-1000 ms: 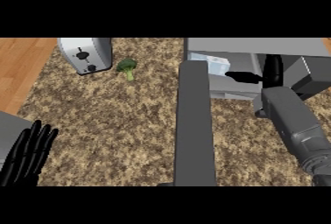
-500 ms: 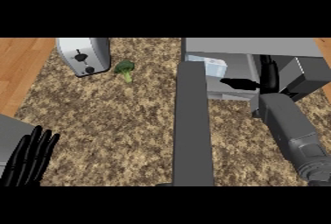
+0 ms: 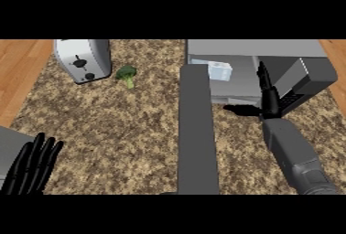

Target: Pick up the milk, place it into the microwave and close the microwave

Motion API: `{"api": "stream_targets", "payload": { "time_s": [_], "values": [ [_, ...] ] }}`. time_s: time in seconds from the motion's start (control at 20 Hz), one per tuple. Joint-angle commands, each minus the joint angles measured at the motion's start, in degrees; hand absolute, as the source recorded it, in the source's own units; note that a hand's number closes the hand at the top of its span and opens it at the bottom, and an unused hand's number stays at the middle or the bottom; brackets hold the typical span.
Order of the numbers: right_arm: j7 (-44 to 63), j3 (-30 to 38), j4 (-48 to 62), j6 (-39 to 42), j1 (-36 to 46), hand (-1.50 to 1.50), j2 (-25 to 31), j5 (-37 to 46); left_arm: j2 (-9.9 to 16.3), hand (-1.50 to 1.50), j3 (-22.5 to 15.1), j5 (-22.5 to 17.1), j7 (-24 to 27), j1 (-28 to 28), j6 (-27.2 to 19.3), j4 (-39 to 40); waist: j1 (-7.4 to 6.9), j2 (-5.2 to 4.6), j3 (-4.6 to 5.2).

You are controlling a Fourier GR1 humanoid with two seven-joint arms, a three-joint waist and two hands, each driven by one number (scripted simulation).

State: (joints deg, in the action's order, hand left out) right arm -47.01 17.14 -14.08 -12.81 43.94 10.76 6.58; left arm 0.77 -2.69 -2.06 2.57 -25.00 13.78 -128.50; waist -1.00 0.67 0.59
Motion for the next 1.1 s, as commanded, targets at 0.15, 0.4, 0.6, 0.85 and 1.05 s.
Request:
{"api": "stream_targets", "payload": {
  "time_s": [0.15,0.4,0.6,0.85,1.05],
  "values": [
    [-1.28,-0.47,-1.71,3.41,-8.69,-1.50,-1.97,-1.33,-0.74,-1.50,-1.75,0.88,-2.24,-0.55,-0.78,-1.55,0.76,-0.62,-0.60],
    [-3.44,-0.78,-5.59,7.33,-15.26,-1.50,-4.93,-3.43,0.97,-1.50,0.02,-0.89,-0.74,4.14,1.70,4.22,1.28,-0.56,-0.56],
    [-8.06,-0.31,-8.00,10.51,-20.79,-1.50,-4.23,-4.98,3.66,-1.50,-2.26,-4.52,-3.79,1.36,6.44,-1.07,1.01,-0.60,-0.59],
    [-10.00,-3.36,-13.02,19.50,-29.59,-1.50,-6.73,-5.48,5.19,1.50,-4.34,-2.30,-3.41,5.48,8.92,5.33,2.11,-0.34,-0.52],
    [-10.26,-5.54,-21.63,21.35,-36.60,-1.50,-6.08,-5.97,4.06,1.50,-7.04,1.78,-1.52,8.13,8.52,6.75,1.69,-0.42,-0.52]
  ]
}}
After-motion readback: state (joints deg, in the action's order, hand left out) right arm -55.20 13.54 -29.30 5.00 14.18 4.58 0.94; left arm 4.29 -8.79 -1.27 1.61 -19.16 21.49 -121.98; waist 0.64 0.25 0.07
